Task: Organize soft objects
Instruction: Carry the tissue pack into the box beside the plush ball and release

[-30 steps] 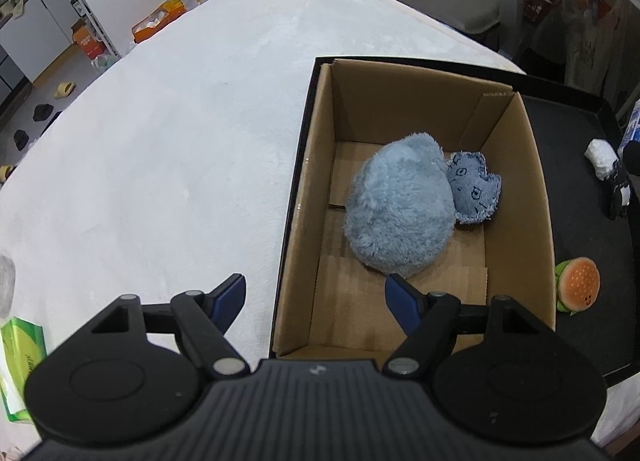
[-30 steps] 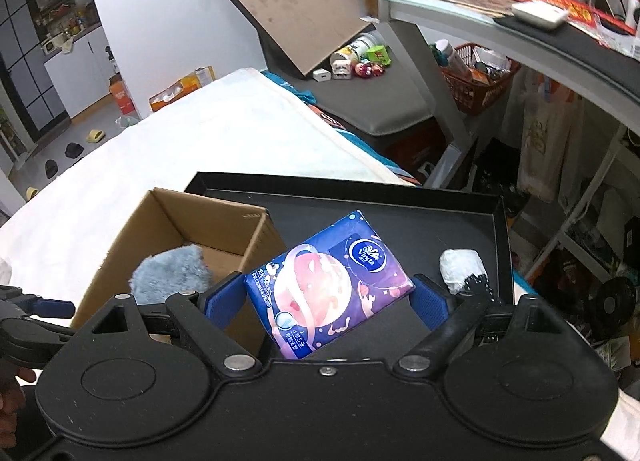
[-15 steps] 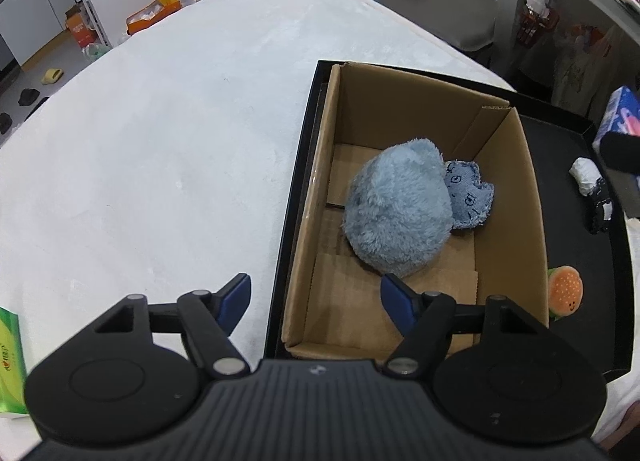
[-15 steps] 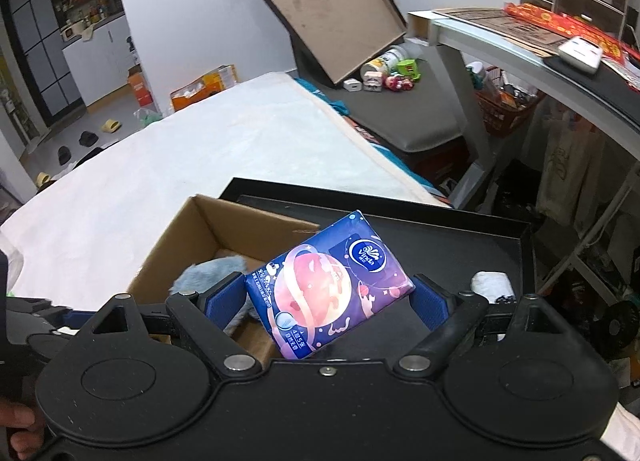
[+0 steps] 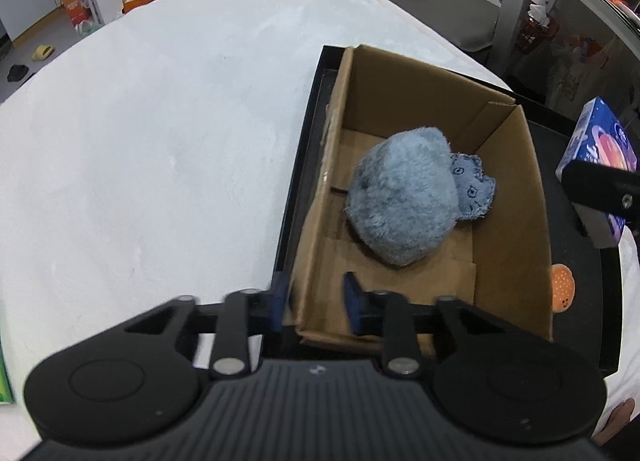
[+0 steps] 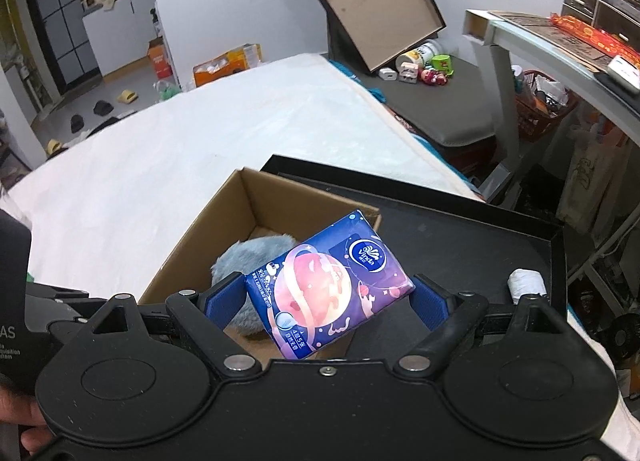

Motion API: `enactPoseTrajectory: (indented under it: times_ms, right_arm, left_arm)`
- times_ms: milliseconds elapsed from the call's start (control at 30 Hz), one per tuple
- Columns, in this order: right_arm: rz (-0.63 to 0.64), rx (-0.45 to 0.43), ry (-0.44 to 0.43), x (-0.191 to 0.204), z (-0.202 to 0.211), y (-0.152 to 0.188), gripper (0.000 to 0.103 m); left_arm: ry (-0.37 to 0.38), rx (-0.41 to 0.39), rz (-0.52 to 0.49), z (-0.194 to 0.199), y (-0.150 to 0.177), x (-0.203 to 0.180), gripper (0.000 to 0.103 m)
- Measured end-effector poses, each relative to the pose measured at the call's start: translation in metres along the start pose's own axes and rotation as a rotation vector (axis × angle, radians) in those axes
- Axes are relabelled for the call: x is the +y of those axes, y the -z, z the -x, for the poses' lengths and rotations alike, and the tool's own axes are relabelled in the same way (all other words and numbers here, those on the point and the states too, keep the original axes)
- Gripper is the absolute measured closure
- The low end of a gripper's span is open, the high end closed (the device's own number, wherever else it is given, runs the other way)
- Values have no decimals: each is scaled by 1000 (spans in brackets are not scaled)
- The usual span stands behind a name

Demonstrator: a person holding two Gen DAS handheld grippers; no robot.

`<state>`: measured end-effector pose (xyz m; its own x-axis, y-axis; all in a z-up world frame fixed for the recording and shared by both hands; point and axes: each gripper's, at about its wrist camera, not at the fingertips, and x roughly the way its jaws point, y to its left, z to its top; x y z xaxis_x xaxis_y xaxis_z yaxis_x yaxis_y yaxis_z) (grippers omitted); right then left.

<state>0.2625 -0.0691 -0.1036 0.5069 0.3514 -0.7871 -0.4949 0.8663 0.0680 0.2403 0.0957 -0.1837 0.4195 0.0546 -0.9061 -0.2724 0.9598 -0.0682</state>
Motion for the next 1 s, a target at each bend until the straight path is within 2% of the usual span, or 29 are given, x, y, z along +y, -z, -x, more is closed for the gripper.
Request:
enactPoseTrajectory:
  times_ms: [33, 133, 567, 1000]
  right_arm:
    - [10, 4, 2, 3, -1, 1, 16]
    - [29, 19, 12, 9, -6, 1, 16]
    - [85, 64, 61, 18, -22, -6, 14]
    - [-15, 48, 32, -11, -10, -8, 13]
  left_arm:
    - [1, 3, 5, -1, 1, 2, 87]
    - [-6, -3, 11, 0, 3, 8, 92]
    - [24, -13, 5, -1, 5, 17, 92]
    - [19, -14, 7, 3, 4, 14, 91]
